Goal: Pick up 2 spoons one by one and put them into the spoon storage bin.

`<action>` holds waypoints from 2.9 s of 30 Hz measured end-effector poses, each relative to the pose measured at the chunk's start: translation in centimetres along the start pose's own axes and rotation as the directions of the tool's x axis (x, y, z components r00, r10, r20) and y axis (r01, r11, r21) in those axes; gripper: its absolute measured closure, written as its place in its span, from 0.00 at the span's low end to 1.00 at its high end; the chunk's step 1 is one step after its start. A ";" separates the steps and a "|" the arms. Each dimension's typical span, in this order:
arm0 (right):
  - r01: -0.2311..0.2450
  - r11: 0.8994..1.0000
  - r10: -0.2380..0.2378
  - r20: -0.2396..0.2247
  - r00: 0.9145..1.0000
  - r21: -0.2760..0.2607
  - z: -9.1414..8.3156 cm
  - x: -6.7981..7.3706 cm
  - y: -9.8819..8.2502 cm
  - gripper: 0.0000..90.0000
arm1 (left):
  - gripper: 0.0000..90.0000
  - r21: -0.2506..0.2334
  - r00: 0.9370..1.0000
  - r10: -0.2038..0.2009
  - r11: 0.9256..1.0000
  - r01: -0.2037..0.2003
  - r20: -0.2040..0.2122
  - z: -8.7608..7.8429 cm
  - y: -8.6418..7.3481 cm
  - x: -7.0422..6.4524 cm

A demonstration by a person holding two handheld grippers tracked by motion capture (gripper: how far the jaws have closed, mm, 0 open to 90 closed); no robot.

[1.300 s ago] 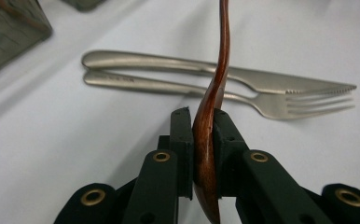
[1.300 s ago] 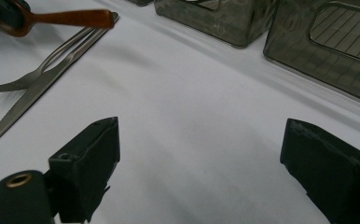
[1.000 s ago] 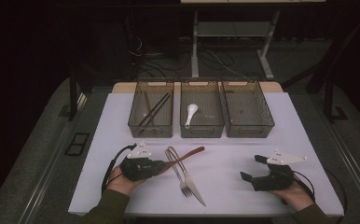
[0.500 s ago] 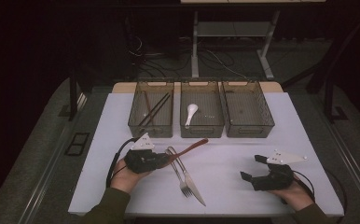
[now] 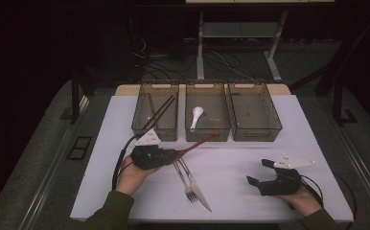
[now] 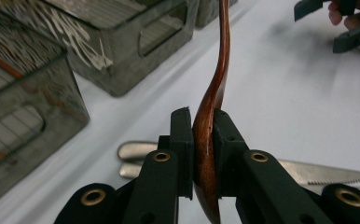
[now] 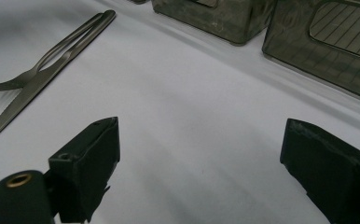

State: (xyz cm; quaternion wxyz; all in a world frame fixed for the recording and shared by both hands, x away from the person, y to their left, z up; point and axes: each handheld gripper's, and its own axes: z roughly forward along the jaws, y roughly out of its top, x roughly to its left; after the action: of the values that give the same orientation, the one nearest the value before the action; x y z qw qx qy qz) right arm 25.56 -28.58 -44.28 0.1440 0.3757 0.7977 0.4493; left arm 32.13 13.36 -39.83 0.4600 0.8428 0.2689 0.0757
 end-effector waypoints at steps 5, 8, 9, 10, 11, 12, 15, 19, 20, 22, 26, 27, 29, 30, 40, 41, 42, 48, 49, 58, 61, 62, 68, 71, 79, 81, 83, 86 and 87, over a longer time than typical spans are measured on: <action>-0.001 1.000 0.001 0.001 1.000 0.000 0.0 0.0 0.0 0.14 | 0.90 -0.022 1.000 0.003 1.000 -0.003 0.000 0.4 1.0 0.3; -0.001 1.000 0.001 0.002 1.000 0.001 0.0 0.0 0.0 0.14 | 0.90 -0.037 1.000 0.003 0.999 -0.003 -0.002 0.6 1.6 0.4; -0.002 1.000 0.002 0.001 1.000 0.001 0.0 0.0 0.0 0.14 | 0.90 -0.042 1.000 0.004 0.999 -0.004 -0.005 0.7 1.8 0.5; -0.001 1.000 0.001 0.002 1.000 0.001 0.0 0.0 0.0 0.14 | 0.90 -0.042 1.000 0.006 0.999 -0.007 -0.010 0.8 2.0 0.6; -0.001 1.000 0.001 0.001 1.000 0.000 0.0 0.0 0.0 0.14 | 0.90 -0.045 1.000 0.005 0.999 -0.005 -0.012 0.9 2.2 0.7; -0.002 1.000 0.002 0.001 1.000 0.000 0.0 0.0 0.0 0.14 | 0.90 -0.049 1.000 0.004 0.999 -0.005 -0.012 1.1 2.4 0.9; -0.004 1.000 0.004 0.002 1.000 0.002 0.0 0.0 0.0 0.14 | 0.90 -0.059 1.000 0.000 0.998 0.000 -0.013 1.8 3.1 1.1; -0.005 1.000 0.005 0.003 1.000 -0.001 0.0 0.0 0.0 0.14 | 0.90 -0.072 1.000 -0.002 0.997 0.002 -0.007 2.8 4.1 1.3; -0.006 1.000 0.006 0.002 1.000 -0.001 -0.1 0.0 0.0 0.14 | 0.90 -0.075 1.000 -0.002 0.997 0.002 -0.005 3.0 4.3 1.4; -0.009 1.000 0.009 0.000 1.000 -0.001 -0.1 0.0 0.0 0.14 | 0.90 -0.082 1.000 -0.007 0.997 0.007 -0.004 3.5 4.8 1.6; -0.004 1.000 0.004 -0.002 1.000 -0.002 -0.1 0.0 0.0 0.14 | 0.90 -0.095 1.000 -0.016 0.995 0.014 -0.013 4.3 5.7 2.4; -0.004 1.000 0.004 -0.002 1.000 -0.004 -0.1 0.0 -0.1 0.14 | 0.90 -0.102 1.000 -0.023 0.995 0.021 -0.013 4.5 6.0 2.6; -0.003 1.000 0.003 -0.002 1.000 -0.005 -0.1 -0.1 -0.1 0.14 | 0.90 -0.110 0.999 -0.031 0.994 0.028 -0.023 4.8 6.4 3.1; -0.005 1.000 0.005 -0.002 1.000 -0.005 -0.1 -0.1 -0.1 0.14 | 0.90 -0.116 0.999 -0.040 0.993 0.037 -0.026 5.0 6.6 3.3; -0.003 1.000 0.003 -0.005 1.000 -0.006 -0.2 -0.1 -0.1 0.14 | 0.90 -0.123 0.995 -0.058 0.991 0.047 -0.083 6.9 8.6 4.8; -0.004 1.000 0.004 -0.005 1.000 -0.006 -0.2 -0.1 -0.1 0.14 | 0.90 -0.115 0.994 -0.055 0.992 0.044 -0.092 7.2 8.7 4.9; -0.004 1.000 0.004 -0.005 1.000 -0.006 -0.2 -0.1 -0.1 0.14 | 0.90 -0.111 0.994 -0.057 0.993 0.046 -0.097 7.5 8.8 5.0; -0.007 1.000 0.007 -0.008 1.000 -0.007 -0.2 -0.1 0.0 0.14 | 0.90 -0.032 0.988 -0.060 0.998 0.056 -0.145 8.9 8.8 5.3; -0.007 1.000 0.007 -0.008 1.000 -0.007 -0.2 -0.1 0.0 0.14 | 0.90 -0.019 0.986 -0.061 0.998 0.058 -0.155 9.1 8.7 5.4; -0.003 1.000 0.003 -0.009 1.000 -0.007 -0.3 -0.1 0.0 0.13 | 0.77 0.022 0.985 -0.053 0.998 0.057 -0.162 9.7 8.5 5.5; -0.003 1.000 0.003 -0.008 1.000 -0.007 -0.3 -0.1 0.0 0.14 | 0.73 0.022 0.986 -0.051 0.998 0.056 -0.158 9.7 8.5 5.5; -0.003 1.000 0.003 -0.008 1.000 -0.007 -0.3 -0.1 0.0 0.14 | 0.72 0.020 0.986 -0.053 0.998 0.057 -0.159 9.7 8.5 5.4; -0.004 1.000 0.004 -0.009 1.000 -0.006 -0.3 0.0 0.0 0.14 | 0.61 -0.019 0.987 -0.088 0.996 0.086 -0.135 9.6 8.5 5.3; -0.004 1.000 0.004 -0.009 1.000 -0.006 -0.2 -0.1 0.0 0.14 | 0.57 -0.019 0.989 -0.081 0.997 0.079 -0.125 9.4 8.6 5.2; -0.004 1.000 0.004 -0.008 1.000 -0.003 -0.1 -0.1 0.0 0.14 | 0.47 -0.028 0.994 -0.068 0.997 0.066 -0.087 9.0 8.5 4.3; -0.009 1.000 0.009 -0.007 1.000 0.000 -0.1 -0.2 0.0 0.14 | 0.45 -0.032 0.995 -0.066 0.997 0.063 -0.076 8.7 8.3 3.8; -0.012 1.000 0.012 -0.005 1.000 -0.001 -0.1 -0.2 0.0 0.14 | 0.44 -0.037 0.996 -0.058 0.998 0.055 -0.064 8.4 8.1 3.4; -0.011 1.000 0.011 -0.006 1.000 0.002 0.0 -0.3 0.1 0.14 | 0.42 -0.022 0.998 -0.039 0.999 0.038 -0.048 8.0 7.6 2.9; -0.011 1.000 0.011 -0.007 1.000 0.002 0.0 -0.3 0.1 0.14 | 0.42 -0.014 0.999 -0.022 1.000 0.022 -0.045 7.8 7.4 2.7</action>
State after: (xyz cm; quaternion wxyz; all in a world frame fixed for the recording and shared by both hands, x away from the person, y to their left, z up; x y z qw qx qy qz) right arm 25.79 -28.72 -44.27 0.1385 0.3786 0.7965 0.4507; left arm 40.20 5.86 -38.51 0.4604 0.8348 0.2879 0.0914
